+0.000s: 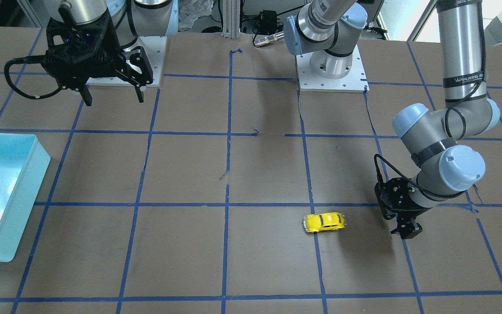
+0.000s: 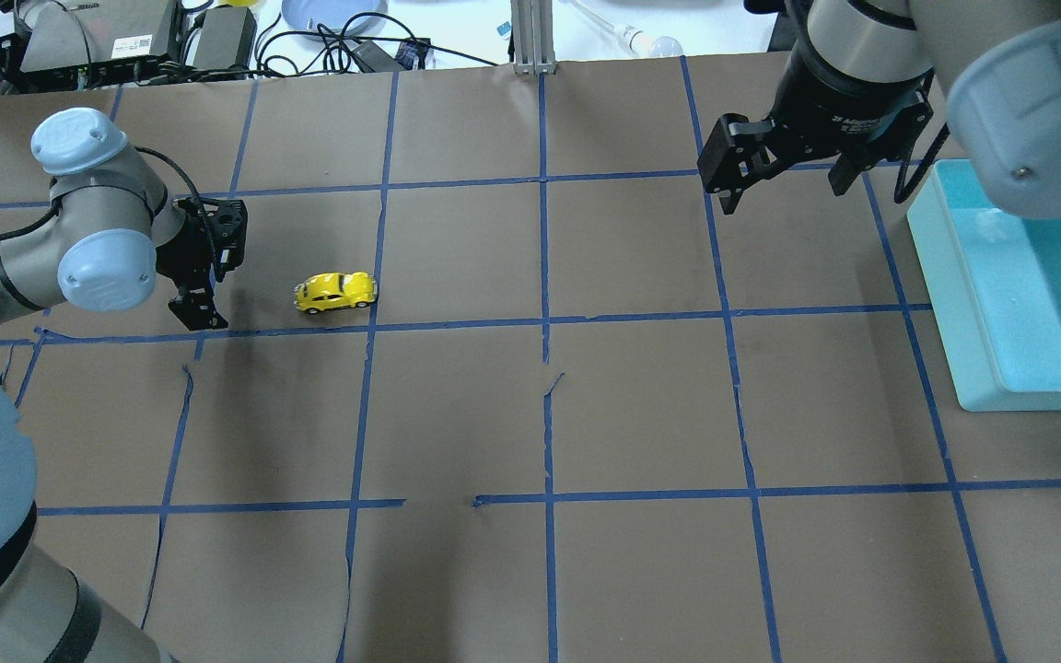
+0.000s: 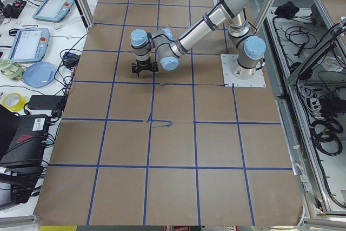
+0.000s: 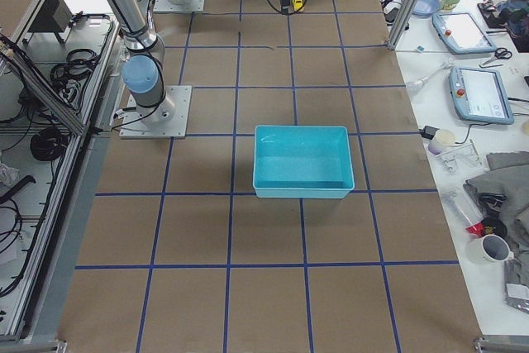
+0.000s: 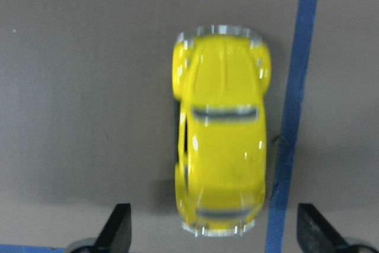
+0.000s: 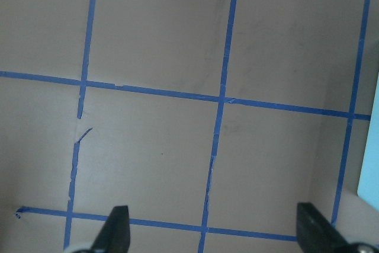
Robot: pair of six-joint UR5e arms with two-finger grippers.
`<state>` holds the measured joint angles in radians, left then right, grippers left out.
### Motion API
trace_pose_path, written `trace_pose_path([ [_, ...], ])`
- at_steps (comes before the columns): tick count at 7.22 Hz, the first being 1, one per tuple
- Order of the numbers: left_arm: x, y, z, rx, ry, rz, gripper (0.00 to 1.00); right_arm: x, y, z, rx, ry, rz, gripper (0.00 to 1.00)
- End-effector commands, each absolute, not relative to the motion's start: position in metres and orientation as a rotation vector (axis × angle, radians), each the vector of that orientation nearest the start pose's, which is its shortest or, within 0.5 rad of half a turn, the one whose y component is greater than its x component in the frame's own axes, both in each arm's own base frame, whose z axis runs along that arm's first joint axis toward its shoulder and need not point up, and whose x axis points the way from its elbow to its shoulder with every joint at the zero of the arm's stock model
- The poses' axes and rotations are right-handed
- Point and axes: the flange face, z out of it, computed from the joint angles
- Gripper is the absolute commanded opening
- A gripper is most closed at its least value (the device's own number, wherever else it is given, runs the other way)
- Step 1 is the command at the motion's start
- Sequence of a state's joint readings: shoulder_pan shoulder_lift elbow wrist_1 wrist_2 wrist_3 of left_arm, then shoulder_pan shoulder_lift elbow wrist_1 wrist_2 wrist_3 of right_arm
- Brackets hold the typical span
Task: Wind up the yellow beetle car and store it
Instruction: 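Open the left gripper and lift it off the car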
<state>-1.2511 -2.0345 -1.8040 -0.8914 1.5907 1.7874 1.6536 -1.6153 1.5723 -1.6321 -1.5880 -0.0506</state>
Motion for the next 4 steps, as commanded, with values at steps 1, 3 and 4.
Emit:
trace_pose_path([
  [1, 0.034, -0.597, 0.207, 2.053, 2.432, 0.011, 1.00, 0.171, -0.470, 0.515, -0.209, 3.146, -0.165, 1.00],
  [3, -0.014, -0.593, 0.233, 2.000, 2.500, -0.001, 1.00, 0.171, -0.470, 0.515, -0.209, 3.147, -0.165, 1.00],
  [4, -0.037, -0.590, 0.246, 1.920, 2.566, 0.014, 0.99, 0.171, -0.470, 0.515, -0.206, 3.146, -0.165, 1.00],
])
